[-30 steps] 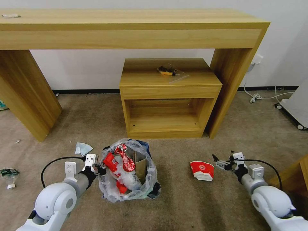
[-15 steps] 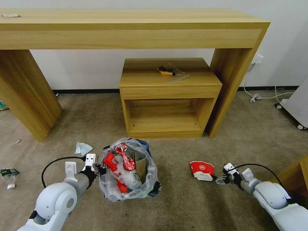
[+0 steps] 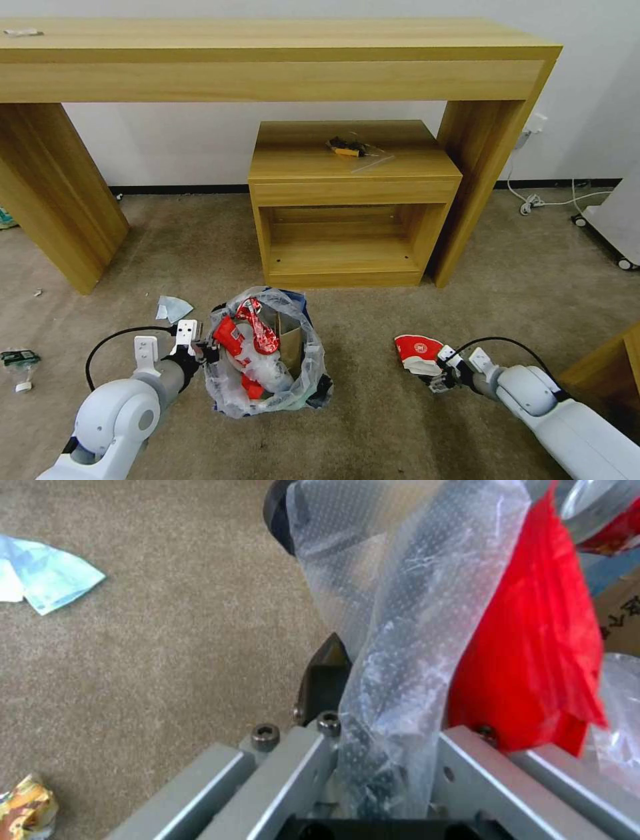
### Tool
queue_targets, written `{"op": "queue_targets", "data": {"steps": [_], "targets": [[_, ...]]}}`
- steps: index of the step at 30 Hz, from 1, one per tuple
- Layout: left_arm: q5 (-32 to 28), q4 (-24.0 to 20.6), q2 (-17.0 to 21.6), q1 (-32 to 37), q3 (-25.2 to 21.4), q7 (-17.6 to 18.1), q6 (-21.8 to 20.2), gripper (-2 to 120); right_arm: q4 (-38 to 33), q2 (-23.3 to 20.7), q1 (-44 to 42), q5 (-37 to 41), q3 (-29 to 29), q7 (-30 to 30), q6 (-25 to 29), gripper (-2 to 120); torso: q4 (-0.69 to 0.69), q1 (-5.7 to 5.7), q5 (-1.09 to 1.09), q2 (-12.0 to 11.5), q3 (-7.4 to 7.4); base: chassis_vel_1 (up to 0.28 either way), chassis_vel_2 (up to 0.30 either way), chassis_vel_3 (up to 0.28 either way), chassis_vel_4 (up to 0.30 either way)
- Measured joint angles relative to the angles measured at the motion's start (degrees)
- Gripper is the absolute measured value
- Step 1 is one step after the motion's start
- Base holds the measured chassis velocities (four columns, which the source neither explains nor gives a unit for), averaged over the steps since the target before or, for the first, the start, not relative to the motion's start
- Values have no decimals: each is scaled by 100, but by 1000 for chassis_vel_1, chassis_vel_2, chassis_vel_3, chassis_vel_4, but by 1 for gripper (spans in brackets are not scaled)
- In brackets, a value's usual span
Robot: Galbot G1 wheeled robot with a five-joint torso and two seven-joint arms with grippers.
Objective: Pick up the trash bin and place the garbage on the floor into it.
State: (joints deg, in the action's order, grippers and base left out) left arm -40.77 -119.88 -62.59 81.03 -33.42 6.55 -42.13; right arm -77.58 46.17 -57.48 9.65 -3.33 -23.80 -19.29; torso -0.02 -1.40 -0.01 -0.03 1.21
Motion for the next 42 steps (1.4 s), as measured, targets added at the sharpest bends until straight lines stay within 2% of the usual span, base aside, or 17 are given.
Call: {"op": "queue_targets", "data": {"steps": [2, 5, 9, 12, 13, 15, 17, 19, 21, 22, 24, 25, 27, 28, 30, 42], "targets": [[-8, 13, 0, -21, 0, 17, 0, 0, 150, 38, 123, 46, 112, 5, -86, 98, -1, 0, 0, 0, 0, 0, 0, 0, 0], [-24, 24, 7, -32, 1, 33, 0, 0, 361, 128, 206, 51, 151, 22, -87, 87, 0, 0, 0, 0, 0, 0, 0, 0, 0], [-43, 25, 24, -34, 0, 35, 0, 0, 488, 195, 244, 50, 152, 44, -23, 78, -1, 0, 0, 0, 0, 0, 0, 0, 0], [-61, 30, 40, -39, -2, 37, 0, 0, 582, 246, 286, 54, 156, 67, 1, 65, -1, 0, -1, 0, 0, 0, 0, 0, 0], [-61, 30, 40, -39, -2, 37, 0, 0, 582, 246, 286, 54, 156, 67, 1, 65, -1, 0, -1, 0, 0, 0, 0, 0, 0], [-72, 33, 46, -48, 3, 37, 0, 0, 719, 299, 338, 54, 171, 100, 30, 51, -1, 0, -1, 0, 0, 0, 0, 0, 0], [-78, 33, 61, -48, 8, 37, 0, 0, 742, 318, 342, 54, 169, 129, 38, 43, -1, 0, 0, 0, 0, 0, 0, 0, 0], [-79, 33, 64, -49, 8, 37, 0, 0, 742, 320, 342, 54, 166, 135, 39, 41, -1, 0, 0, 0, 0, 0, 0, 0, 0], [-89, 33, 84, -60, 10, 35, 0, 0, 735, 357, 317, 56, 135, 259, 65, 30, 0, 0, 1, 0, 0, 0, 0, 0, 0], [-89, 33, 84, -60, 10, 35, 0, 0, 735, 357, 317, 56, 135, 259, 65, 30, 0, 0, 1, 0, 0, 0, 0, 0, 0], [-93, 28, 90, -64, 14, 35, 0, 0, 716, 395, 284, 26, 84, 368, 126, 19, 0, 0, 1, 0, 0, 0, 0, 0, 0], [-93, 28, 90, -64, 14, 35, 0, 0, 716, 395, 284, 26, 84, 368, 126, 19, 0, 0, 1, 0, 0, 0, 0, 0, 0], [-95, 19, 91, -56, 15, 32, 0, 0, 621, 439, 208, -179, -34, 461, 225, 8, 0, 0, 1, 0, 0, 0, 0, 0, 0], [-95, 19, 91, -56, 15, 32, 0, 0, 621, 439, 208, -179, -34, 461, 225, 8, 0, 0, 1, 0, 0, 0, 0, 0, 0], [-95, 14, 94, -45, 15, 23, 0, 0, 527, 456, 143, -266, -111, 503, 267, 0, 0, 0, 0, 0, 0, 0, 0, 0, 0], [-100, -14, 116, -69, 76, 10, 0, 0, -122, 499, -256, -316, -698, 823, 337, 0, 0, 0, 0, 0, 0, 0, 0, 0, 0]]}}
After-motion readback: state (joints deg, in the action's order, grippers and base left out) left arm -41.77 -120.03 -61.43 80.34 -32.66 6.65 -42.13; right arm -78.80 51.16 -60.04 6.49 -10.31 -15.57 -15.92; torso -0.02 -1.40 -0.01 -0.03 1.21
